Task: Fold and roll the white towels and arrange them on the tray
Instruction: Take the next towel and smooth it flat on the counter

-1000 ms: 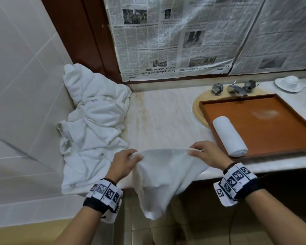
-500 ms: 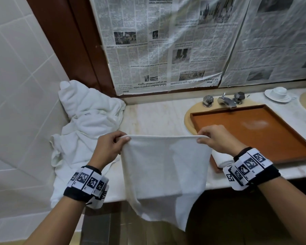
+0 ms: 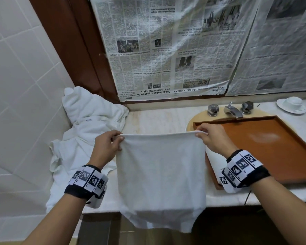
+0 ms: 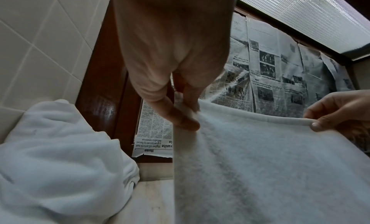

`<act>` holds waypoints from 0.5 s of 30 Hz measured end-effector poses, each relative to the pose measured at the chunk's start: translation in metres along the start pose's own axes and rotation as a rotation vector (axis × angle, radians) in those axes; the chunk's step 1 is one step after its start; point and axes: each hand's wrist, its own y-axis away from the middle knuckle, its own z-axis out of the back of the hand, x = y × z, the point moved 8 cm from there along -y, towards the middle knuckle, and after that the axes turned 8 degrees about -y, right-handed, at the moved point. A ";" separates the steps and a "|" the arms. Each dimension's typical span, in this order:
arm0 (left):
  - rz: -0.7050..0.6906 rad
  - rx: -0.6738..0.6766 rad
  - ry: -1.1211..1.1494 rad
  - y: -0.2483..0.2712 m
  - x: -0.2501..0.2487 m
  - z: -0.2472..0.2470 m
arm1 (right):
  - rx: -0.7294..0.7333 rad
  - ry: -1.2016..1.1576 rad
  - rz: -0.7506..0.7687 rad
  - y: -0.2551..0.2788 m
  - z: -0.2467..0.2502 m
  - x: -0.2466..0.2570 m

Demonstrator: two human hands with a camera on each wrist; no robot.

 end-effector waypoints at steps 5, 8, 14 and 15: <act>-0.011 0.003 0.005 -0.052 0.005 -0.014 | -0.036 -0.088 -0.025 -0.051 0.001 -0.004; -0.008 0.007 0.005 -0.091 0.014 -0.030 | -0.035 -0.131 -0.074 -0.089 -0.005 -0.011; 0.026 0.070 -0.007 -0.182 0.050 -0.081 | -0.057 -0.190 -0.192 -0.173 -0.037 -0.041; 0.031 0.085 -0.014 -0.193 0.057 -0.090 | -0.066 -0.195 -0.212 -0.184 -0.044 -0.049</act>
